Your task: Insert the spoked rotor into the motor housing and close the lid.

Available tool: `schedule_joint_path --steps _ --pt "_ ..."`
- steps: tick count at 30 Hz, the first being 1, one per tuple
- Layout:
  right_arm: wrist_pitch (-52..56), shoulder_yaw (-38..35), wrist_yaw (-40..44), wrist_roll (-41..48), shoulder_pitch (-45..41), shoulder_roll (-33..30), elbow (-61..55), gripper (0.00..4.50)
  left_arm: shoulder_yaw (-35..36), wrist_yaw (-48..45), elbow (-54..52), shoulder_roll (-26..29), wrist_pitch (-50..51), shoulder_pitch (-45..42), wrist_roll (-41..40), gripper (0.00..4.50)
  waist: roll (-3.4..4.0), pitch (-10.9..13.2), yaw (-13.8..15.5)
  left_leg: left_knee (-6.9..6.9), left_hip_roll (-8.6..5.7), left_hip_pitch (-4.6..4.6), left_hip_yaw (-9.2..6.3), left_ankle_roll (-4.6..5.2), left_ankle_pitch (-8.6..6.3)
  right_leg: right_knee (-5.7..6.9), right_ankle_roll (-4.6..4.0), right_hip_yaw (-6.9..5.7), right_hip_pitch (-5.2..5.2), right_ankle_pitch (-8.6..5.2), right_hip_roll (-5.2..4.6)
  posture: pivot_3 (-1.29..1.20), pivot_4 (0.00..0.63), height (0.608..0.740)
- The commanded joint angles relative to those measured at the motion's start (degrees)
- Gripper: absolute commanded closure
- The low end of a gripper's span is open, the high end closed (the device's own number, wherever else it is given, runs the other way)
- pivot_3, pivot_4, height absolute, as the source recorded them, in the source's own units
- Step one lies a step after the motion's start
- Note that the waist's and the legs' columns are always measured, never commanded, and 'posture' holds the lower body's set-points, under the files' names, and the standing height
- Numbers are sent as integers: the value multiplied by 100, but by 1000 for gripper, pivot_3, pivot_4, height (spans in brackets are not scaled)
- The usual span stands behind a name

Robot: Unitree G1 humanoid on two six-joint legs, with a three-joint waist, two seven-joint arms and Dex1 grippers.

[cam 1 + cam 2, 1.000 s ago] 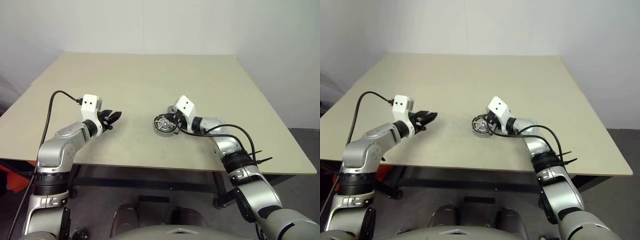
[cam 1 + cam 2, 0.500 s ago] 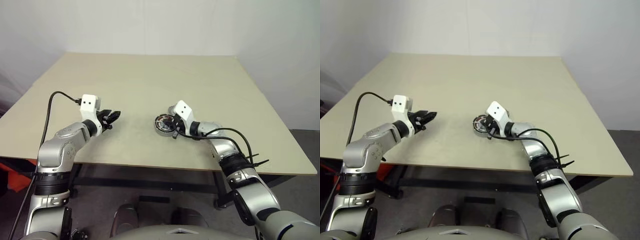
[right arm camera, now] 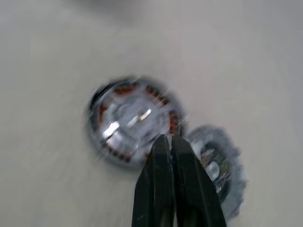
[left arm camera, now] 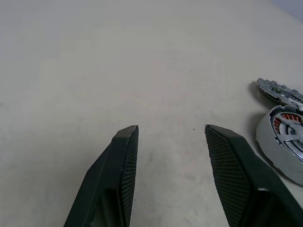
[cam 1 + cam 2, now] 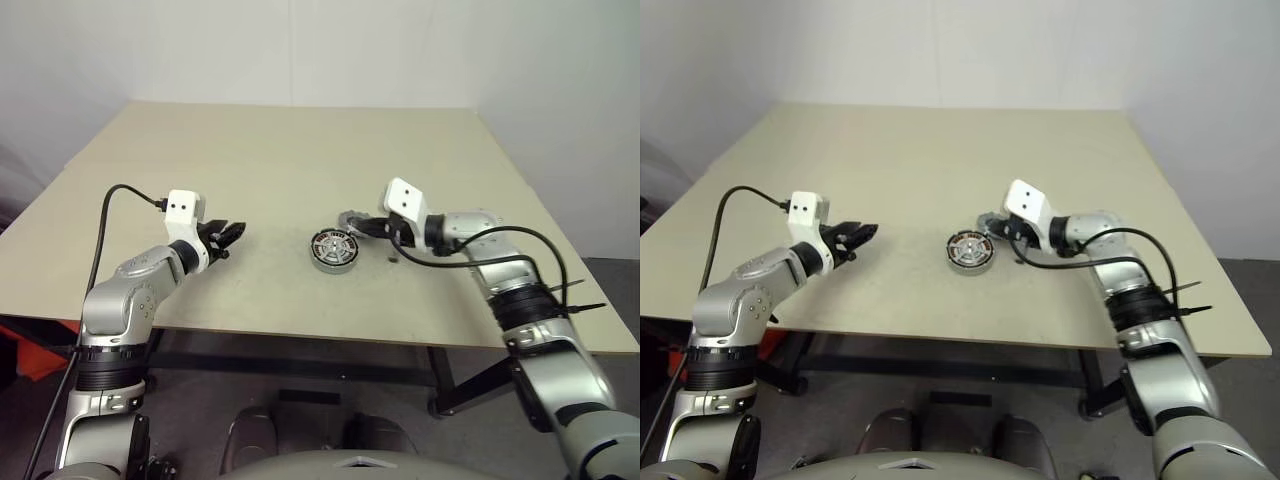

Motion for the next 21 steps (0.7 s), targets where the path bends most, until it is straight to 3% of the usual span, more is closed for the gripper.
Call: schedule_joint_path --steps 1,7,14,17,21 --pt "-740 278 789 -182 -705 -214 257 3271 -15 -90 2 39 -163 -214 42 2100 0 0 -33 1 3 -1 0 -1 1 3 0 0 -3 0 2 0 0 740" --pt "-2433 1061 1474 -912 -1771 37 1638 1189 -272 -299 86 183 -187 -481 158 2100 0 0 -29 6 16 4 4 -12 8 15 -2 -9 -4 0 8 0 0 740" --pt "-3285 1576 1913 -1229 -2113 722 2471 1189 -311 -260 -39 111 -159 -421 215 2100 0 0 -27 37 18 -85 -2 16 1 36 -15 -10 -76 0 6 0 0 740" --pt "-3360 1592 1820 -1277 -2211 892 2749 1189 -283 -200 -185 59 -102 -332 184 2100 1 1 -12 85 27 -121 -2 54 -7 65 -27 -23 -98 -8 3 0 0 740" --pt "-3320 1517 1606 -1335 -2359 1051 3161 1189 -295 -67 -413 -54 -39 -146 163 2100 1 1 -19 94 26 -116 -2 33 -18 73 -26 -26 -94 -8 -4 0 0 740"
